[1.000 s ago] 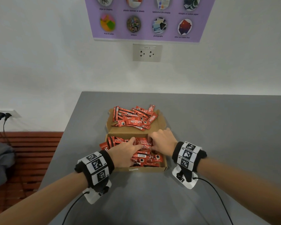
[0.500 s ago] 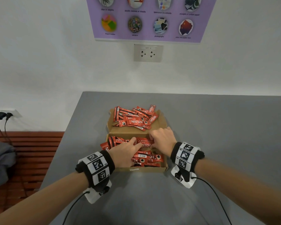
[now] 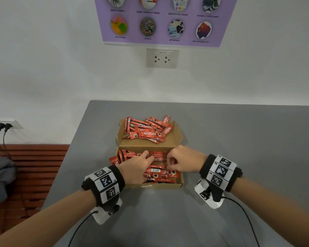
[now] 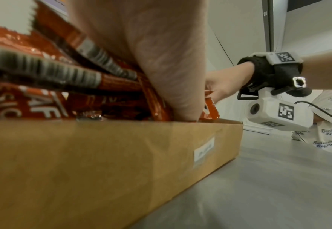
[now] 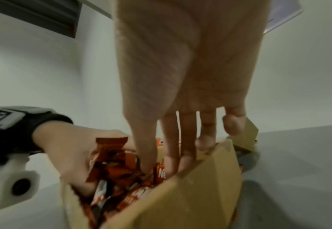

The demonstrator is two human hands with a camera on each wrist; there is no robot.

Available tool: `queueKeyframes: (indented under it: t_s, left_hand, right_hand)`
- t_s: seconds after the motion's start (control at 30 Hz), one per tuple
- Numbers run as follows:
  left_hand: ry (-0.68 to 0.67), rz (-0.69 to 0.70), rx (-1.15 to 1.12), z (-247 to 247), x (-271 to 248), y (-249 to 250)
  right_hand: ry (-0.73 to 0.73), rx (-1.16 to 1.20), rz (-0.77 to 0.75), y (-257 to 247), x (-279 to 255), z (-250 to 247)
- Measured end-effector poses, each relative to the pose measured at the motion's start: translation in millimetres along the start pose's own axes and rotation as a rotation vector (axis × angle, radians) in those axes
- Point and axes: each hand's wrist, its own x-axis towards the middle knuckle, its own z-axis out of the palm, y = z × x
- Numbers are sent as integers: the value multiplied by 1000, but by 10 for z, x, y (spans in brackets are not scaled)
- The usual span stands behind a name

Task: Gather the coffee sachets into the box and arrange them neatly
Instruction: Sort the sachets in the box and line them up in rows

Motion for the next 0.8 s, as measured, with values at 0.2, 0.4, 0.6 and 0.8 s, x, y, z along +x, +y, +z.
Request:
queueKeyframes:
  t_s: [0.2,0.4,0.6,0.8]
  left_hand:
    - [18,9,12,-3,-21,9]
    - [15,8,-13,-1,-28,-2]
    - [9,3,-13,-5,-24,2]
    - [3,-2,4,-1,-17,-3]
  right_hand:
    - [1,-57,18,-70,3,132]
    - [92,1,84,-4,-92,-148]
    - [335,140,156,36,-18,-161]
    - [186,-139,81,-63,105,9]
